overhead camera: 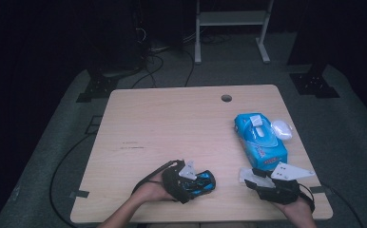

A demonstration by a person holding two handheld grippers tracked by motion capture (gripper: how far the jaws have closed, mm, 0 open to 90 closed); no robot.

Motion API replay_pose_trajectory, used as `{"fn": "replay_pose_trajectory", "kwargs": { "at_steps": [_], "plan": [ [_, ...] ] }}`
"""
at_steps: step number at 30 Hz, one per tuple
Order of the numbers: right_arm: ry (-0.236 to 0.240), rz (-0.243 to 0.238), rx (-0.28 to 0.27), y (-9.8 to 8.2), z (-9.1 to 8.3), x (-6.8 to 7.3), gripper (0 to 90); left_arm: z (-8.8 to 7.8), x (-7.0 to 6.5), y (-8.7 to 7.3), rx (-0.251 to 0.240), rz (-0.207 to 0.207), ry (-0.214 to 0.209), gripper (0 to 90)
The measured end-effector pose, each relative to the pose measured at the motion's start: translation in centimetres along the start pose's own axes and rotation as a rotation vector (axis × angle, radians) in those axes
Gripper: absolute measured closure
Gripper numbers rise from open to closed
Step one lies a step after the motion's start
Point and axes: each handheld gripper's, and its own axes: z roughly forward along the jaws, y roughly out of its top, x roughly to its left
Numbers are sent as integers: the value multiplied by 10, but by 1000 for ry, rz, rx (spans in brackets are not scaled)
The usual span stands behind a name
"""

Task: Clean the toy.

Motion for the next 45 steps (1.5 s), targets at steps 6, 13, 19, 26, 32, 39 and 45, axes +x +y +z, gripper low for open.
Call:
{"fn": "replay_pose_trajectory", "kwargs": {
  "at_steps": [6,13,19,26,32,39,45],
  "plan": [
    [5,3,2,0,0,0,473,3,2,0,30,-6,-12,262],
    [8,0,-1,1,1,1,473,3,1,6,85,4,-11,250],
    [12,6,4,0,1,1,472,4,1,7,125,-3,-23,201],
    [11,7,1,-1,1,1,473,4,3,7,143,2,-26,256],
    [14,20,-11,-1,0,0,472,5,1,8,126,28,-10,259],
    [16,23,-12,-1,0,0,472,4,3,8,110,28,-23,259],
    [18,21,-17,0,1,-1,472,-2,11,11,79,8,-13,259]
  ]
}}
